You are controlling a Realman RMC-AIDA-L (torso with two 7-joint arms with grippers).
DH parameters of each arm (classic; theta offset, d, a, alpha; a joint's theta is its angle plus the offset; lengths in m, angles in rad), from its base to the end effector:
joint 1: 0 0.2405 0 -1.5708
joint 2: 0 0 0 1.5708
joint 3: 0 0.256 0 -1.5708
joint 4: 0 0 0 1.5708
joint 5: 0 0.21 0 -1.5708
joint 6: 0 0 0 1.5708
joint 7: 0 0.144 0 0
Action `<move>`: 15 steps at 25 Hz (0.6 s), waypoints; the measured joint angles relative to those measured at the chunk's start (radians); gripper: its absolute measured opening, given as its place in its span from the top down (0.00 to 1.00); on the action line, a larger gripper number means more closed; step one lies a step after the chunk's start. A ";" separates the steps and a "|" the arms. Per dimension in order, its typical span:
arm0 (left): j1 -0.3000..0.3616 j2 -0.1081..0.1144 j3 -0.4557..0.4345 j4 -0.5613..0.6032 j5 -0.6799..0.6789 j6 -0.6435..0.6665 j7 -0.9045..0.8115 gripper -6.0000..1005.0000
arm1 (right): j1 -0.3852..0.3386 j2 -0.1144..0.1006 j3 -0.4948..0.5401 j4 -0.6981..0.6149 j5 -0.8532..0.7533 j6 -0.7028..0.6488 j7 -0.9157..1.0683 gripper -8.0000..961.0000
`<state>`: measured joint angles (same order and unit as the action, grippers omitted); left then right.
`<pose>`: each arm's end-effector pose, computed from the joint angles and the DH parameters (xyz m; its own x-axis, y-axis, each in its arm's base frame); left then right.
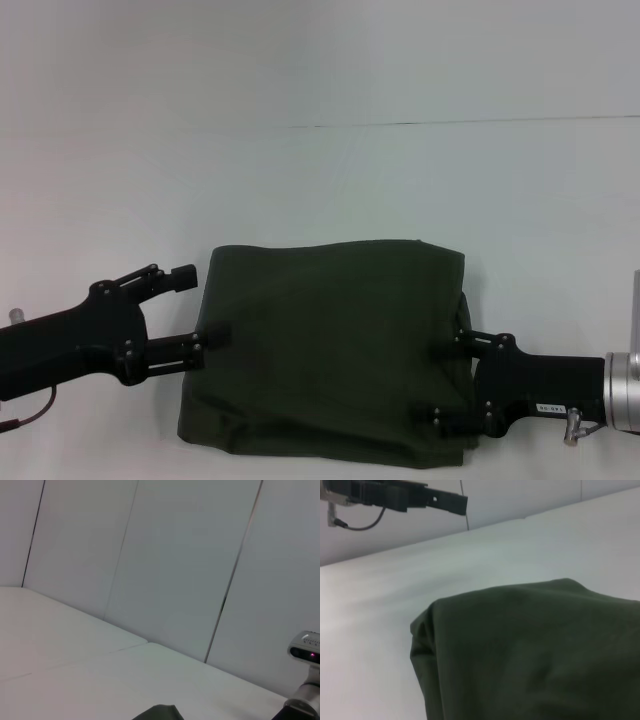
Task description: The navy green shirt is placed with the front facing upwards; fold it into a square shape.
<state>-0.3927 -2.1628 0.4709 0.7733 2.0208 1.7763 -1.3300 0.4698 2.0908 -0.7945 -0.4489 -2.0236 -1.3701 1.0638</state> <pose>-0.2787 0.2783 0.0147 0.6888 0.3145 0.6532 0.5066 -0.8533 -0.1233 0.3043 0.2926 -0.0563 0.8846 -0.2907 -0.3645 -0.3792 -0.9035 -0.1996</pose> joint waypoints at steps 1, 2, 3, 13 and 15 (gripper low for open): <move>0.000 0.000 0.000 0.000 0.000 0.000 0.000 0.12 | -0.001 0.000 -0.005 0.000 0.000 0.005 0.000 0.05; 0.000 0.000 0.000 0.000 -0.001 0.000 0.000 0.12 | -0.002 0.000 -0.010 -0.001 0.000 0.008 0.000 0.05; 0.000 0.000 -0.001 0.000 -0.002 0.000 0.000 0.12 | -0.002 0.000 -0.013 -0.001 0.000 0.008 0.000 0.05; 0.000 0.000 -0.006 0.000 -0.013 0.011 0.000 0.13 | 0.016 0.004 0.027 -0.049 0.135 -0.088 -0.057 0.05; 0.000 0.000 -0.006 0.000 -0.018 0.011 0.000 0.13 | 0.049 0.006 0.021 -0.024 0.167 -0.038 -0.075 0.05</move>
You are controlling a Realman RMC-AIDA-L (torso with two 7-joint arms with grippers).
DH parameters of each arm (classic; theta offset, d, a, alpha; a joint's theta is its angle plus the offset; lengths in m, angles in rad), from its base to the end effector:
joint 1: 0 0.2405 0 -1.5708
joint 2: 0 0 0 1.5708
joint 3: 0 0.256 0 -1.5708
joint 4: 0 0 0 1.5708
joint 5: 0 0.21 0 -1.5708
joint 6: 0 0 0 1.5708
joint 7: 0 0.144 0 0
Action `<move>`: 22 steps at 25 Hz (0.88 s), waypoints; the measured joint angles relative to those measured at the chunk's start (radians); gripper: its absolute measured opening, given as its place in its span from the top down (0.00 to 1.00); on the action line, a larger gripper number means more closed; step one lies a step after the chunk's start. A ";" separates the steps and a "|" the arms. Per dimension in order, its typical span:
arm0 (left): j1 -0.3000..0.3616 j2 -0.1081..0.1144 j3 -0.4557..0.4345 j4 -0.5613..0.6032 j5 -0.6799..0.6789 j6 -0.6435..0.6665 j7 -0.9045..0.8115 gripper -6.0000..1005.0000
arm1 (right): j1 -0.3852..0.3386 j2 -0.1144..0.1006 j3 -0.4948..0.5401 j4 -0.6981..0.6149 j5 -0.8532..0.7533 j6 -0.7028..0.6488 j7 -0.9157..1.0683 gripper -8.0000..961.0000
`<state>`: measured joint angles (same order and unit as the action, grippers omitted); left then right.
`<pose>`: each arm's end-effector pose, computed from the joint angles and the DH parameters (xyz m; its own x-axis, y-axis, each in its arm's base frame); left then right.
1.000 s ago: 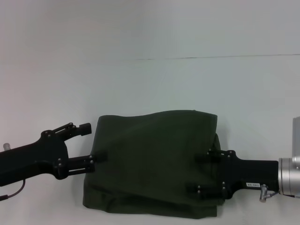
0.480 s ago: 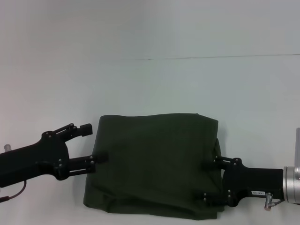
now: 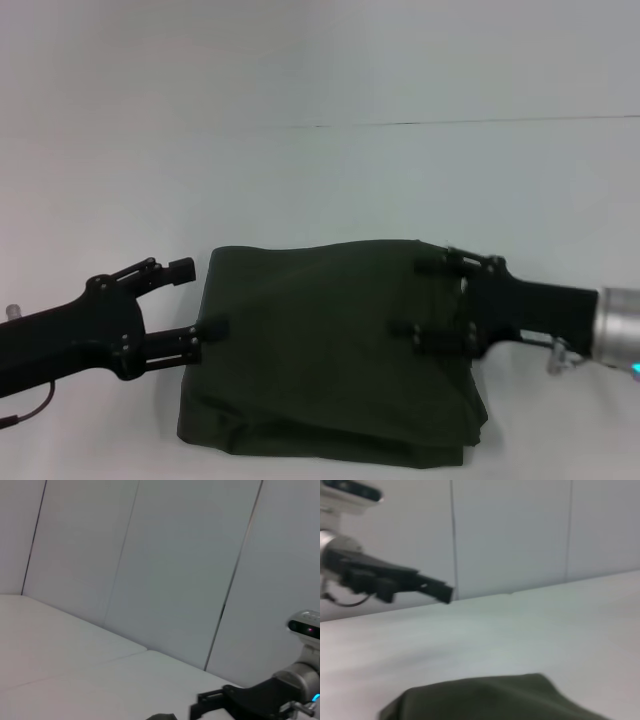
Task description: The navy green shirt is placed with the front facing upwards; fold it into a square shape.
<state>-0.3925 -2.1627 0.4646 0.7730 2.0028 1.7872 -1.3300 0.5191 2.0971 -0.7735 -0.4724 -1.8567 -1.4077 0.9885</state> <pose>-0.2769 0.2784 0.0172 0.6777 0.3026 0.6702 0.5042 -0.8546 -0.1240 0.2695 0.3231 -0.0404 0.8551 -0.1335 -0.5009 -0.3108 -0.9054 -0.2893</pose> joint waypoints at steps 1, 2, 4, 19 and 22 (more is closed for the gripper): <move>0.000 0.000 0.000 -0.001 -0.003 0.000 0.000 0.13 | 0.018 0.001 -0.003 0.017 0.012 0.022 -0.010 0.05; 0.000 0.000 0.000 -0.001 -0.005 0.000 0.000 0.13 | 0.039 0.001 -0.003 0.042 0.023 0.049 -0.025 0.05; -0.001 0.000 0.000 -0.004 -0.006 0.000 0.000 0.13 | 0.077 0.002 -0.004 0.091 0.041 0.095 -0.058 0.05; -0.008 0.000 0.004 -0.012 -0.006 -0.002 0.000 0.14 | 0.105 -0.002 -0.041 0.213 0.040 0.284 -0.092 0.05; -0.009 0.000 0.006 -0.013 -0.006 -0.002 0.000 0.14 | 0.096 -0.002 -0.041 0.220 0.039 0.298 -0.091 0.05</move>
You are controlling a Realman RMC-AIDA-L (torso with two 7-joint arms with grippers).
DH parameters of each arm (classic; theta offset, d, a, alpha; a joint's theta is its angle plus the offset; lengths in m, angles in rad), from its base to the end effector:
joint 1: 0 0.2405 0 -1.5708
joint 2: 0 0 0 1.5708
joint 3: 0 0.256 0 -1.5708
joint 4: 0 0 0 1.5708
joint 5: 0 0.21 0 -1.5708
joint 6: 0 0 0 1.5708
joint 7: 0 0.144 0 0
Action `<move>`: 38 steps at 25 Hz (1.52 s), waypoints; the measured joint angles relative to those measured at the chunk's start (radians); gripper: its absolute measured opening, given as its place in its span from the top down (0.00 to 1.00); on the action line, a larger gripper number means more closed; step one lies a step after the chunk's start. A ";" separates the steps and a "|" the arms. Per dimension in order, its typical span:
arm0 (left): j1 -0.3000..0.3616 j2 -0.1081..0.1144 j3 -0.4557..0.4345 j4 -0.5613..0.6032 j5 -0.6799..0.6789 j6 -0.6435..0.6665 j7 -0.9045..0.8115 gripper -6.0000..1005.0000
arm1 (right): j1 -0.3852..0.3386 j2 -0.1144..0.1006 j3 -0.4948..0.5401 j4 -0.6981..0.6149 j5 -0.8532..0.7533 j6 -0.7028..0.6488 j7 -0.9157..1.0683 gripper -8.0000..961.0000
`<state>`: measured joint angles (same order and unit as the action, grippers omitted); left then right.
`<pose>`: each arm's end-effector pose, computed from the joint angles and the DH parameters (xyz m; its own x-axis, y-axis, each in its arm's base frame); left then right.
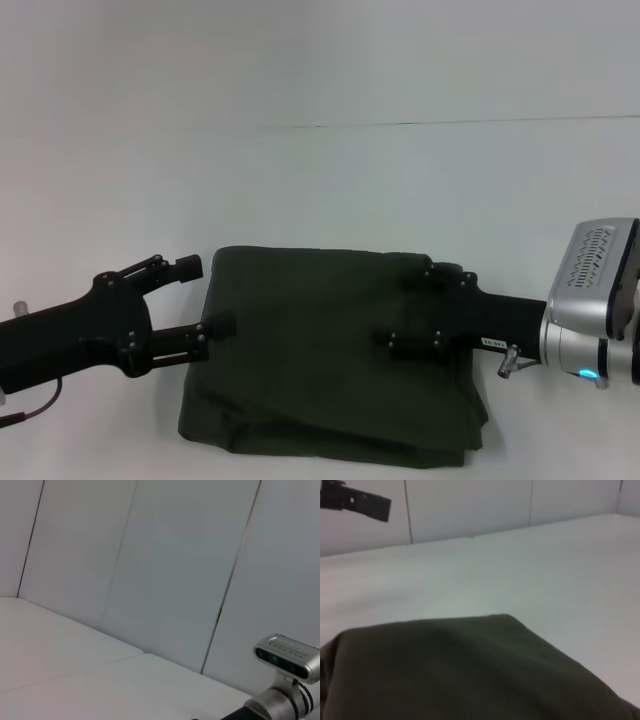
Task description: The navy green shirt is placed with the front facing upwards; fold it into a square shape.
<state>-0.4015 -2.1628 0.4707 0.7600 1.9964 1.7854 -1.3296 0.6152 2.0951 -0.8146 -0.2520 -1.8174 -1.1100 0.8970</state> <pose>-0.2738 0.2804 0.0148 0.6728 0.3018 0.6755 0.4992 -0.8590 -0.1133 0.2821 0.3382 -0.0807 0.8968 -0.2238 -0.3817 -0.3683 -0.8557 -0.3636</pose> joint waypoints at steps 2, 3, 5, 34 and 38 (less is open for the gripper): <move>0.000 0.000 0.000 0.000 0.000 0.000 0.000 0.14 | -0.002 0.000 0.000 0.008 0.000 0.011 0.000 0.05; 0.000 0.000 0.000 -0.001 0.000 0.000 0.000 0.14 | -0.002 0.000 0.000 0.012 0.000 0.016 0.000 0.05; 0.000 0.000 0.001 -0.001 0.000 0.000 0.000 0.14 | -0.004 0.000 0.000 0.015 0.000 0.022 0.000 0.05; -0.203 0.115 0.002 -0.006 0.338 -0.078 -0.894 0.15 | -0.200 -0.009 0.152 -0.183 0.061 -0.435 0.067 0.05; -0.300 0.151 0.041 -0.060 0.463 -0.164 -1.076 0.15 | -0.258 -0.010 0.195 -0.194 0.061 -0.478 0.066 0.05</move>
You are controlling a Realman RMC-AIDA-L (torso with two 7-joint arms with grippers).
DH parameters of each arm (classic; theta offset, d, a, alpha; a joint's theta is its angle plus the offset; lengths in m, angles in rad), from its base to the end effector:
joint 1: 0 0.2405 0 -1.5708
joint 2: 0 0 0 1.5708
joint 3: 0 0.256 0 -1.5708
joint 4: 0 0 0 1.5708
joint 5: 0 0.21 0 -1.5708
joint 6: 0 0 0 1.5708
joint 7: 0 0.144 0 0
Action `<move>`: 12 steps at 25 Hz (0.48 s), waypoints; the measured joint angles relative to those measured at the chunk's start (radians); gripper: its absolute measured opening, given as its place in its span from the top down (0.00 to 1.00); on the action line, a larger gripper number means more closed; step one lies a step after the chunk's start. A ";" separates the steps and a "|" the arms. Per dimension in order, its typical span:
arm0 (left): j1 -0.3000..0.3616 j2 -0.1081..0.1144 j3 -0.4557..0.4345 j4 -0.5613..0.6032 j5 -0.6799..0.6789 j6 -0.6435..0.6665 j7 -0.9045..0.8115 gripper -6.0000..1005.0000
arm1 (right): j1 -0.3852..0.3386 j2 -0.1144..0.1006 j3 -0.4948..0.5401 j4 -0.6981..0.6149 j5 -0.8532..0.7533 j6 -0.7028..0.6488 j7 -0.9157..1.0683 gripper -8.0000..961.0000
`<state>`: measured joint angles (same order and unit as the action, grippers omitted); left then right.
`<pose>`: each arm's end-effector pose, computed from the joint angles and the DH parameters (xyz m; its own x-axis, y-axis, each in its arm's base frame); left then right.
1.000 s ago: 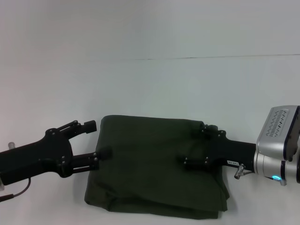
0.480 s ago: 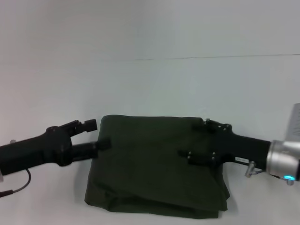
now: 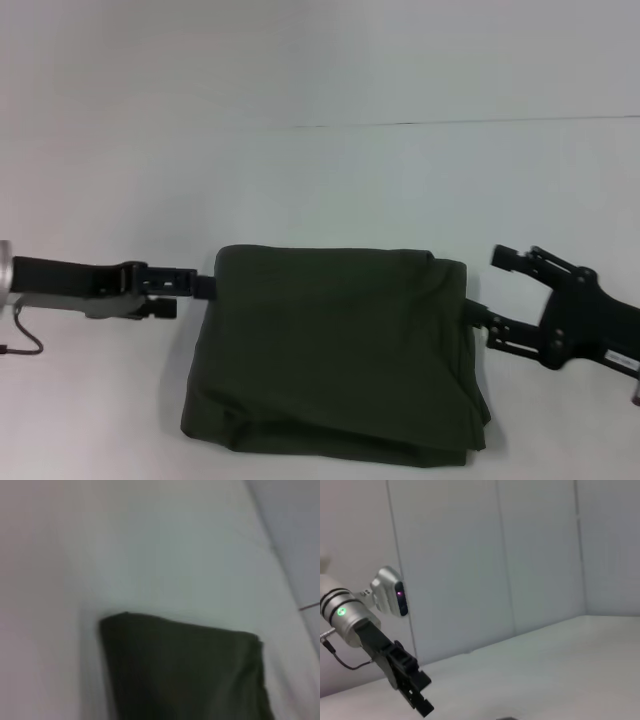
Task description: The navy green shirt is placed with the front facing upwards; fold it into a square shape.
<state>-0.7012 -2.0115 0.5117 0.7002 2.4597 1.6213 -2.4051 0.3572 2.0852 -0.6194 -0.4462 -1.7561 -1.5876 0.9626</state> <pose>-0.2669 0.3578 0.0300 0.2028 0.9495 0.2394 0.9723 -0.2243 0.0657 0.3040 0.2771 -0.0082 0.7000 -0.1611 -0.6957 -0.4893 -0.8178 -0.3029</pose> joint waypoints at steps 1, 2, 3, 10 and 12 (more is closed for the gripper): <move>0.000 0.000 0.000 0.000 0.000 0.000 0.000 0.15 | -0.012 0.000 0.005 -0.001 0.000 -0.004 -0.002 0.05; -0.016 0.006 0.015 -0.021 0.018 -0.023 -0.021 0.16 | -0.023 0.000 0.009 -0.001 0.000 -0.007 -0.003 0.05; -0.032 0.010 0.029 -0.044 0.034 -0.049 -0.045 0.16 | -0.033 0.001 0.014 -0.001 0.000 -0.010 -0.006 0.05; -0.046 0.004 0.095 -0.081 0.052 -0.150 -0.124 0.16 | -0.060 0.001 0.025 -0.001 -0.005 -0.027 -0.026 0.05; -0.045 -0.002 0.110 -0.083 0.052 -0.162 -0.140 0.16 | -0.061 0.000 0.026 -0.002 -0.006 -0.028 -0.026 0.05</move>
<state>-0.7458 -2.0132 0.6221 0.6170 2.5122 1.4597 -2.5447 0.2962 2.0853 -0.5937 -0.4478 -1.7616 -1.6160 0.9363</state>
